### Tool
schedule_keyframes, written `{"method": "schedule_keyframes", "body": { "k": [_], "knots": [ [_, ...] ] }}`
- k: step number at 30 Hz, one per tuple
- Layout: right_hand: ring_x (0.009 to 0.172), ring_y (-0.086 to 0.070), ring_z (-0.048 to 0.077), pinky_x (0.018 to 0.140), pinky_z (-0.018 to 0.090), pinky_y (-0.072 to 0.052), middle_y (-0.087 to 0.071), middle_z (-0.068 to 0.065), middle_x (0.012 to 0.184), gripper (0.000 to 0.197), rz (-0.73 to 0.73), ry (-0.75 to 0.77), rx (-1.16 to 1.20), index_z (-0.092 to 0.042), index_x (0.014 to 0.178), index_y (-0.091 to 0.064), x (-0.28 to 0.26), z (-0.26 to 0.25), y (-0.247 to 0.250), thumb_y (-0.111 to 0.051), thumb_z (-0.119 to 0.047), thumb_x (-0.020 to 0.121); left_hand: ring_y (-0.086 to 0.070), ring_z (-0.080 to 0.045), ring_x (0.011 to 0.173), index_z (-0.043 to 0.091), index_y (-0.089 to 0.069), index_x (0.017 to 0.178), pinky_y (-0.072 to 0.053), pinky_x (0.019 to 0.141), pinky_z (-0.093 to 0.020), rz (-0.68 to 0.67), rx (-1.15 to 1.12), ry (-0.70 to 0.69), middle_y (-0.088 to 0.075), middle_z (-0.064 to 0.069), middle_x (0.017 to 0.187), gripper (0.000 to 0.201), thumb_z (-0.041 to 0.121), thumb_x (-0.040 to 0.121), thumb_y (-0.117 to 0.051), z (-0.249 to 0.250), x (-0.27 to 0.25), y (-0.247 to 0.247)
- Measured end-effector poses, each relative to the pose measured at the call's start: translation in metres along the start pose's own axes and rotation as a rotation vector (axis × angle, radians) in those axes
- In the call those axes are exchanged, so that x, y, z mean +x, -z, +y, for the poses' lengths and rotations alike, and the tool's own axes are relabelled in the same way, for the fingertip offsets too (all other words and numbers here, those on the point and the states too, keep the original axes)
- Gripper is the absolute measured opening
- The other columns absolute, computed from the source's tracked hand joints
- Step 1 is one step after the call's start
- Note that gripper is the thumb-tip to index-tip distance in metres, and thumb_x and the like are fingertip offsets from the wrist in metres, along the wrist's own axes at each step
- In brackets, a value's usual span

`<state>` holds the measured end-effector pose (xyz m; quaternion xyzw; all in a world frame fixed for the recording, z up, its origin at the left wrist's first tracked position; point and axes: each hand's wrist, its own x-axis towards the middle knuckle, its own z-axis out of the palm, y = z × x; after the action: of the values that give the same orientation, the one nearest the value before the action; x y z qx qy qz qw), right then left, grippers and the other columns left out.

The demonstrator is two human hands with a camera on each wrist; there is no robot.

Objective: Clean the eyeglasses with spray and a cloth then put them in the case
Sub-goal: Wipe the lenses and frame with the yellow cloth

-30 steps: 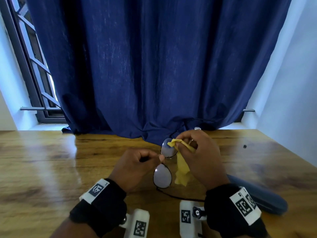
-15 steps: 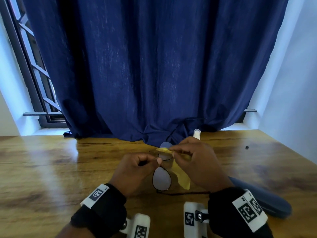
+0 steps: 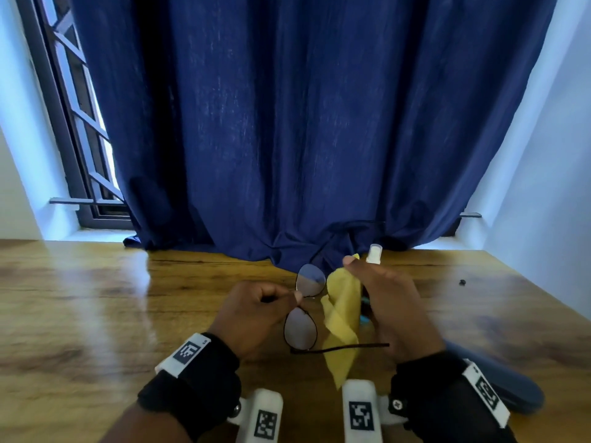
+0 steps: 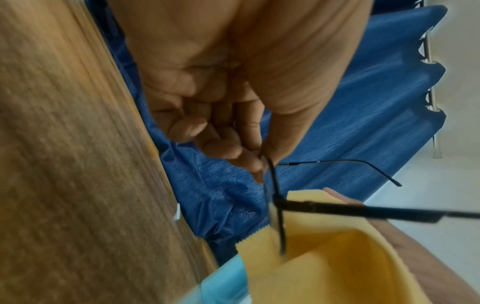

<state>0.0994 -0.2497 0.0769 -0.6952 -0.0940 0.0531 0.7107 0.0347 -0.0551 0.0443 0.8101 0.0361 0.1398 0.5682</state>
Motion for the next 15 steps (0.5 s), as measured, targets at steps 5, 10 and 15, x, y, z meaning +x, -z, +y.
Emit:
{"method": "schedule_keyframes", "body": {
  "k": [5,10,15],
  "knots": [
    [0.104,-0.074,0.028,0.092,0.041,-0.057,-0.080,0.015,0.102,0.023,-0.151,-0.264,0.416,-0.004,0.105,-0.071,-0.007,-0.007,-0.006,-0.068,-0.023,0.093,-0.053,-0.001,0.059,0.017,-0.082,0.081,-0.043,0.057,-0.012,0.052,-0.044,-0.012,-0.069,0.010,0.064,0.019,0.027,0.094,-0.071,0.001,0.002,0.003],
    [0.082,-0.074,0.026,0.083,0.043,-0.057,-0.077,0.010,0.090,0.026,-0.195,-0.318,0.616,-0.013,0.108,-0.066,-0.002,-0.003,-0.006,-0.068,-0.035,0.094,-0.053,0.007,0.054,0.017,-0.081,0.084,-0.041,0.054,-0.007,0.041,-0.033,-0.017,-0.068,0.016,0.060,0.018,0.026,0.094,-0.070,0.004,0.000,0.001],
    [0.080,-0.069,0.022,0.067,0.037,-0.060,-0.074,0.011,0.089,0.025,-0.148,-0.089,0.407,-0.009,0.103,-0.078,0.004,0.000,0.000,-0.075,-0.028,0.087,-0.057,0.013,0.054,0.012,-0.080,0.088,-0.043,0.055,-0.005,0.035,-0.055,-0.056,-0.068,0.020,0.059,0.018,0.021,0.097,-0.067,0.010,-0.003,0.000]
  ]
}}
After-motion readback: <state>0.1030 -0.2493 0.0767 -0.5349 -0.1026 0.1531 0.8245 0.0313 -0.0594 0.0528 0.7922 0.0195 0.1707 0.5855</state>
